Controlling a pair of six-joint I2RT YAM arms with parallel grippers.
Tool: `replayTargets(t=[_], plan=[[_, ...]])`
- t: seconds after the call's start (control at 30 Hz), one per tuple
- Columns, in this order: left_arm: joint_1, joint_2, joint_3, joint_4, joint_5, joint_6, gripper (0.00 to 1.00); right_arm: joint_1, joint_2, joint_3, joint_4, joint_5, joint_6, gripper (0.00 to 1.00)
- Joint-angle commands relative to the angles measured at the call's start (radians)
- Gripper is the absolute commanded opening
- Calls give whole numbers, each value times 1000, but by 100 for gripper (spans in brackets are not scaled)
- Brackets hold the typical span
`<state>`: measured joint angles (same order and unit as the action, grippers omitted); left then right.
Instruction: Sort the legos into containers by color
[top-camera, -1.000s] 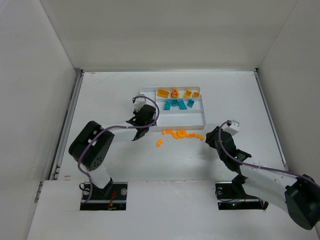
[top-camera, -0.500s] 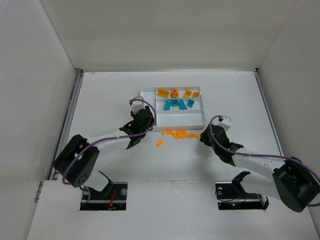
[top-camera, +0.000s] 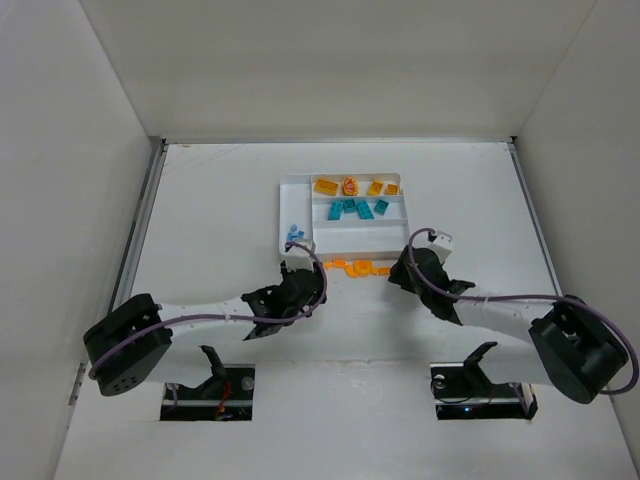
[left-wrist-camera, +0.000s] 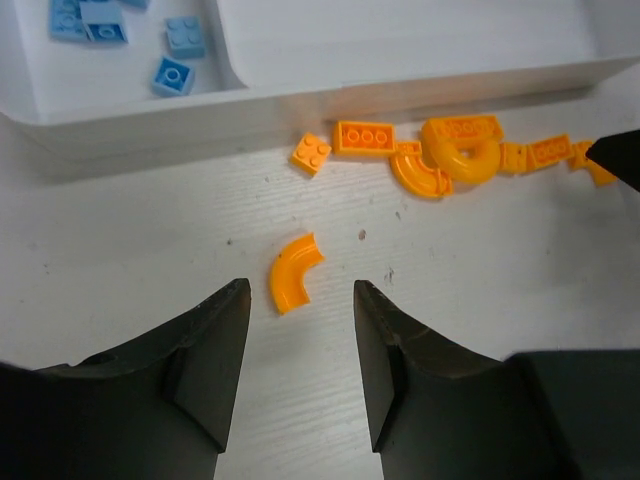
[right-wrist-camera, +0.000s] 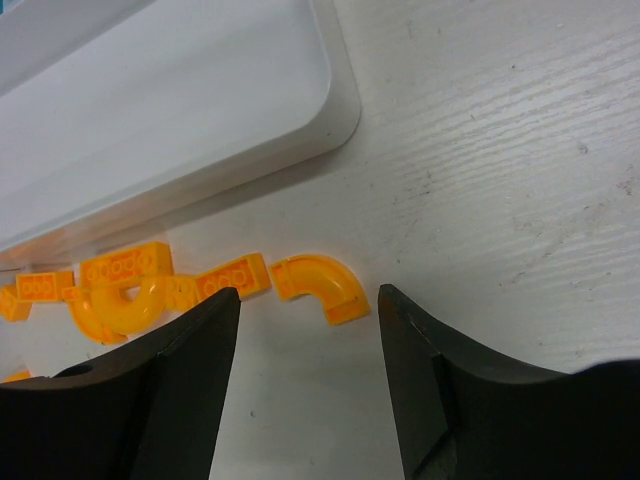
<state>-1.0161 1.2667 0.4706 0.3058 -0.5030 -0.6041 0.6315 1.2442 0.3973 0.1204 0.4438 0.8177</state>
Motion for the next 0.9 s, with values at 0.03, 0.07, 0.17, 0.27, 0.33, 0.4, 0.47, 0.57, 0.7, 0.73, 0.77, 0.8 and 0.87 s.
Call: replayTargets(t=[0.03, 0.07, 0.17, 0.27, 0.33, 0.4, 0.47, 0.57, 0.7, 0.73, 0.77, 0.8, 0.87], plan=[[-28, 8, -13, -11, -5, -33, 44, 35, 52, 54, 27, -4, 27, 61], [-31, 13, -13, -13, -5, -36, 44, 47, 61, 57, 31, -2, 32, 58], [-37, 22, -9, -20, -5, -33, 46, 81, 80, 63, 33, 12, 43, 53], [-42, 46, -4, -31, -5, -29, 48, 125, 86, 66, 18, 44, 55, 52], [-42, 66, 0, -37, -5, -26, 49, 145, 95, 69, 4, 56, 63, 52], [-35, 83, 0, -37, -5, -25, 49, 156, 113, 80, -13, 70, 63, 52], [-34, 97, 3, -36, -3, -25, 50, 156, 136, 95, -31, 82, 67, 51], [-32, 125, 17, -30, 0, -19, 51, 162, 170, 136, -68, 120, 67, 47], [-35, 146, 34, -28, 0, -19, 51, 193, 179, 179, -175, 226, 90, 45], [-37, 152, 37, -28, 0, -19, 51, 198, 179, 189, -204, 246, 103, 45], [-37, 158, 39, -28, 0, -17, 51, 205, 179, 199, -232, 263, 113, 44], [-35, 167, 42, -27, 0, -17, 51, 211, 182, 207, -255, 283, 124, 44], [-32, 184, 48, -22, 0, -20, 49, 224, 193, 221, -292, 315, 161, 44]])
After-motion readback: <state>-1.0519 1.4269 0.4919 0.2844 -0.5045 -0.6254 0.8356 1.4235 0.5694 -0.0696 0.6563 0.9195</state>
